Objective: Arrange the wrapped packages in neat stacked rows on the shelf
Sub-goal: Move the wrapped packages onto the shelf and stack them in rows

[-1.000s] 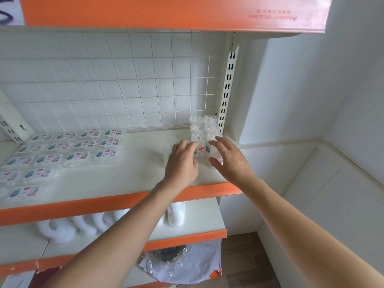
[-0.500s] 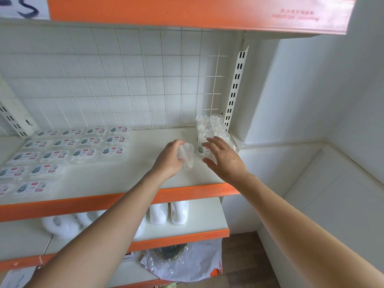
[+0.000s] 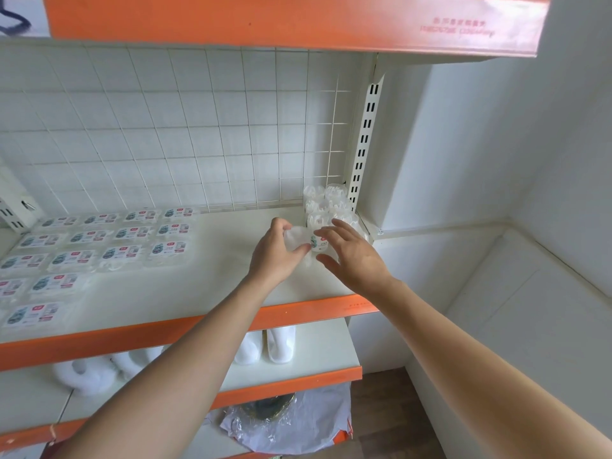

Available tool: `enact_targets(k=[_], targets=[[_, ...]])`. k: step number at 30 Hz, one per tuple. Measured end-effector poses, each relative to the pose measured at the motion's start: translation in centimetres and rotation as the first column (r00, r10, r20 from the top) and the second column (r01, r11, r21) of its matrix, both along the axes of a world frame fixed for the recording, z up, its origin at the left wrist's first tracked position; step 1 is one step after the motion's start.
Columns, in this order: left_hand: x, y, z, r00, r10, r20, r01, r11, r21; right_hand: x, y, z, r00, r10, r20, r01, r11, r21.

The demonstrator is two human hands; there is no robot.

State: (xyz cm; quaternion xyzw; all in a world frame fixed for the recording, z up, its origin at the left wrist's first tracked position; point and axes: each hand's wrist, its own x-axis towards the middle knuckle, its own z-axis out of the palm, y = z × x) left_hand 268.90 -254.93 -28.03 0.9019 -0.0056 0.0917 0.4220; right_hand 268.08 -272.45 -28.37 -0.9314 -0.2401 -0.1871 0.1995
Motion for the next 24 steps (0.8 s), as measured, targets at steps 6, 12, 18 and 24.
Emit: enact_targets(k=[6,12,18,24], targets=[[-0.1,0.7,1.7,0.999,0.013,-0.046,-0.031,0.912,-0.410,-0.4,1.2,1.4,0.997,-0.070,-0.026,0.074,0.981,0.181],[-1.2,0.5,1.8,0.999,-0.036,0.025,0.044,0.867,-0.496,-0.3,2.5,2.9,0.955,-0.152,-0.254,0.236,0.910,0.341],[-1.6,-0.1,1.1,0.992,-0.101,0.069,0.122,0.873,-0.472,-0.1,2.8,4.2,0.823,0.072,-0.563,0.395,0.640,0.659],[-1.7,-0.2,0.8,0.981,-0.187,0.059,0.192,0.858,-0.476,-0.2,1.9,4.3,0.835,0.175,-0.522,0.333,0.593,0.733]])
